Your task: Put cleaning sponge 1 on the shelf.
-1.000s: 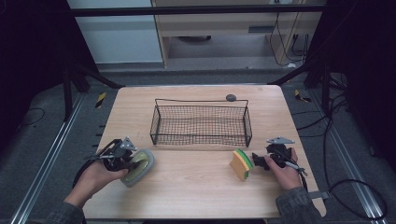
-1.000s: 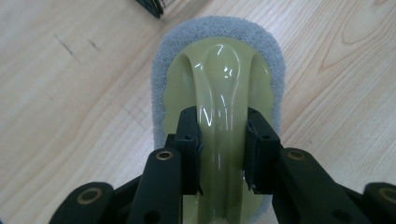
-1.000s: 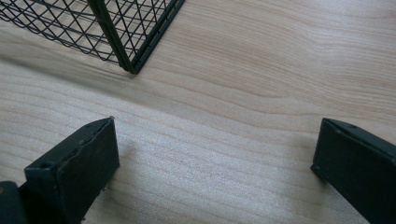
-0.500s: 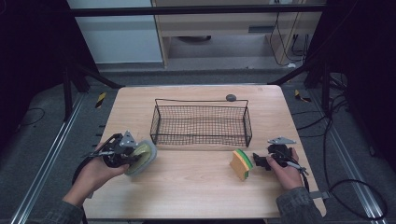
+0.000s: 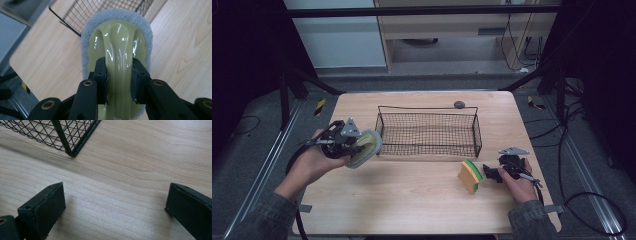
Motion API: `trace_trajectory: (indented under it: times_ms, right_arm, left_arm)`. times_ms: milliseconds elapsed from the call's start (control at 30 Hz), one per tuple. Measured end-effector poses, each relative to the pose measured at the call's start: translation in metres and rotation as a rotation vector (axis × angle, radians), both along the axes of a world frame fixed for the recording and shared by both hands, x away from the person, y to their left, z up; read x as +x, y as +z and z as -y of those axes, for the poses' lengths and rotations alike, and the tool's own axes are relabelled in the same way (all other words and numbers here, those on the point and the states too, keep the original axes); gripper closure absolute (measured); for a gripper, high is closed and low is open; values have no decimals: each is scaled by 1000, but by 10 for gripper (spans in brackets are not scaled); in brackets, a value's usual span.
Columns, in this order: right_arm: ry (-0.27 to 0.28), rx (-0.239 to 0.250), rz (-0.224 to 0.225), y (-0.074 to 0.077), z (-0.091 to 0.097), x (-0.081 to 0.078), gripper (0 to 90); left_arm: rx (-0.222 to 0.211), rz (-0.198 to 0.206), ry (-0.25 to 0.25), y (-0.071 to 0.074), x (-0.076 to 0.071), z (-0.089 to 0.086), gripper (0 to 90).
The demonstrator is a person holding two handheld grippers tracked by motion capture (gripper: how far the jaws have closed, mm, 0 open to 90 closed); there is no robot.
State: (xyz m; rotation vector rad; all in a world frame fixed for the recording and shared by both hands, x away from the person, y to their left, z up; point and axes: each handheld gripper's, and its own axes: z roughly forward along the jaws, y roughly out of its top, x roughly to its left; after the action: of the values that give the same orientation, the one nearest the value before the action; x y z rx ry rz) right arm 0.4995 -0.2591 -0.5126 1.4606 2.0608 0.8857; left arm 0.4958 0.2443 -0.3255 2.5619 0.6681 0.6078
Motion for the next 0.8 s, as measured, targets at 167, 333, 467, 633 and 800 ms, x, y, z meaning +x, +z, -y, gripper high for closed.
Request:
trace_trajectory:
  times_ms: [167,333,467,633,800]
  right_arm:
    - [0,4,-1,0,0,0,26]
    - [-7,5,-2,0,-1,-1,28]
    - [-12,-2,1,0,-1,-2,28]
    - [-18,4,0,0,-1,-4,28]
    - [-26,0,0,0,0,-6,27]
  left_arm:
    - [-13,39,-48,16,12,5,702]
    - [31,57,-111,17,21,20,702]
    - [41,107,-108,15,33,29,702]
    - [52,134,-70,12,43,30,702]
    - [51,168,-77,16,48,32,702]
